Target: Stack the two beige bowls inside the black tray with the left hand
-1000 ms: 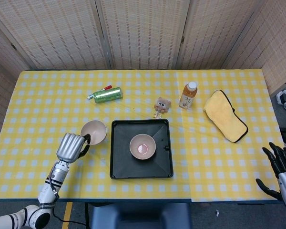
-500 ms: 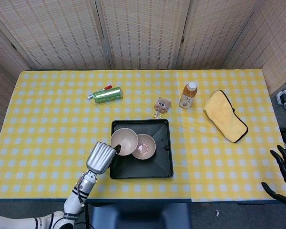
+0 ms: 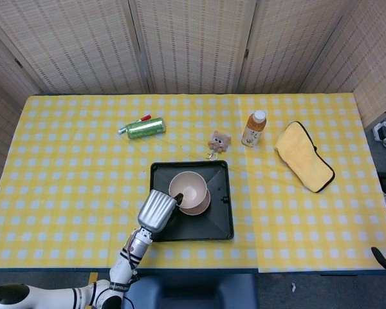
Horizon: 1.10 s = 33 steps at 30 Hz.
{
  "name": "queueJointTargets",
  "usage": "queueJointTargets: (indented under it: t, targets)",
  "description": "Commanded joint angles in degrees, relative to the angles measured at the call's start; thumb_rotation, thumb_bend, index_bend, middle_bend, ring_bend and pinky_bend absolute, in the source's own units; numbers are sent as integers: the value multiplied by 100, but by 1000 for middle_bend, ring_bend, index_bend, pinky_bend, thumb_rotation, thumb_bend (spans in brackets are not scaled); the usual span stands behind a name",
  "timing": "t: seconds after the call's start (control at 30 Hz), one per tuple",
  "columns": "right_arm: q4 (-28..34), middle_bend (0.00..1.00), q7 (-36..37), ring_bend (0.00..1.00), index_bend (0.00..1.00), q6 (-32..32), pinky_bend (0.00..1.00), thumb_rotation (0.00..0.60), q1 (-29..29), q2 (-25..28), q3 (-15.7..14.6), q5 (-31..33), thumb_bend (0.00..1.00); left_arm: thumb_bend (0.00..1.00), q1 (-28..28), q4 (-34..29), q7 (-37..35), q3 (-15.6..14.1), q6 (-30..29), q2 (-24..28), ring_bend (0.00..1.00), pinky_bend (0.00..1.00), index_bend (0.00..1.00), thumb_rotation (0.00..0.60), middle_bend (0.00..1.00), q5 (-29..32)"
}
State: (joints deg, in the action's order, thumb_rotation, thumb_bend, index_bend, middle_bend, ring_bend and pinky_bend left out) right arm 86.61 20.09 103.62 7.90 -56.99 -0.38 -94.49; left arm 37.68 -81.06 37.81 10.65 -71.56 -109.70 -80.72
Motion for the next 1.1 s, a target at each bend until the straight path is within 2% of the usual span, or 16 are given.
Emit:
queueJointTargets:
  t: [0.03,0.33,0.73,1.1]
  targets:
    - [-96,0,144,0,0,87,0,600,73,12,43,80,280,465,112,302,-92,87,10,-215,1000,1000,618,600,1000,-21]
    - [-202,0,274,0,0,103,0,600,116,2,75,102,280,466,137,683,-164,19,67,-398,1000,1000,619,600,1000,22]
    - [-210,0,239,0,0,181,0,600,137,-4,66,-56,280,465,66,799,163,-104,-74,-513,1000,1000,619,600,1000,-36]
    - [-229,0,306,0,0,231,0,600,172,-16,82,-69,281,466,-50,766,135,-200,-30,-497,1000,1000,621,600,1000,44]
